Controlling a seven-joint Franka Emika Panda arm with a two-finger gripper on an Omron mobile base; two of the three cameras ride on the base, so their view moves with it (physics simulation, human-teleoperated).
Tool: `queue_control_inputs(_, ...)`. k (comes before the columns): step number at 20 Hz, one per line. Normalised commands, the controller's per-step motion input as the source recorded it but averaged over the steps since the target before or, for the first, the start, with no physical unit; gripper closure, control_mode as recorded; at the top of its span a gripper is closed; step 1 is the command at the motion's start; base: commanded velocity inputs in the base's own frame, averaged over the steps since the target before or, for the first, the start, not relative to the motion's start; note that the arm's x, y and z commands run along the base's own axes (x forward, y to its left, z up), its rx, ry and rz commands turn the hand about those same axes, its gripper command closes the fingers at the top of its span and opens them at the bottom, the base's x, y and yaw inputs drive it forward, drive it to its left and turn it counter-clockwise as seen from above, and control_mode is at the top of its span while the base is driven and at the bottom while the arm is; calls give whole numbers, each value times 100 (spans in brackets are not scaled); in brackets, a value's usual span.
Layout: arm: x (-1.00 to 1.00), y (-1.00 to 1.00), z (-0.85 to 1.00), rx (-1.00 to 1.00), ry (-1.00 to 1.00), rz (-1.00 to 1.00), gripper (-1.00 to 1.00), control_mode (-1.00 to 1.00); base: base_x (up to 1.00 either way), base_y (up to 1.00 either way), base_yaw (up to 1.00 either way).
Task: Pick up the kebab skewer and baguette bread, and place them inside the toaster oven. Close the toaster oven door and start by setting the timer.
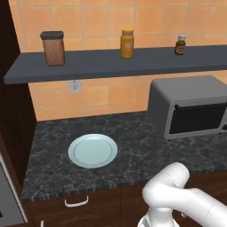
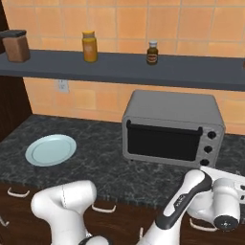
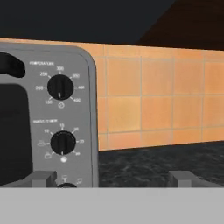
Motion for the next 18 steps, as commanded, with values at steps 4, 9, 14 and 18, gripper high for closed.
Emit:
queue_control_inputs(4, 0, 0, 0, 0, 0, 0, -100, 100, 0, -43, 0)
queue_control_inputs(9, 0, 0, 0, 0, 0, 0, -100, 100, 6, -49, 0)
queue_control_inputs(14, 0, 0, 0, 0, 0, 0, -100, 100, 10, -44, -6)
queue_control_inputs(18, 0, 0, 0, 0, 0, 0, -100, 100, 21, -24, -7)
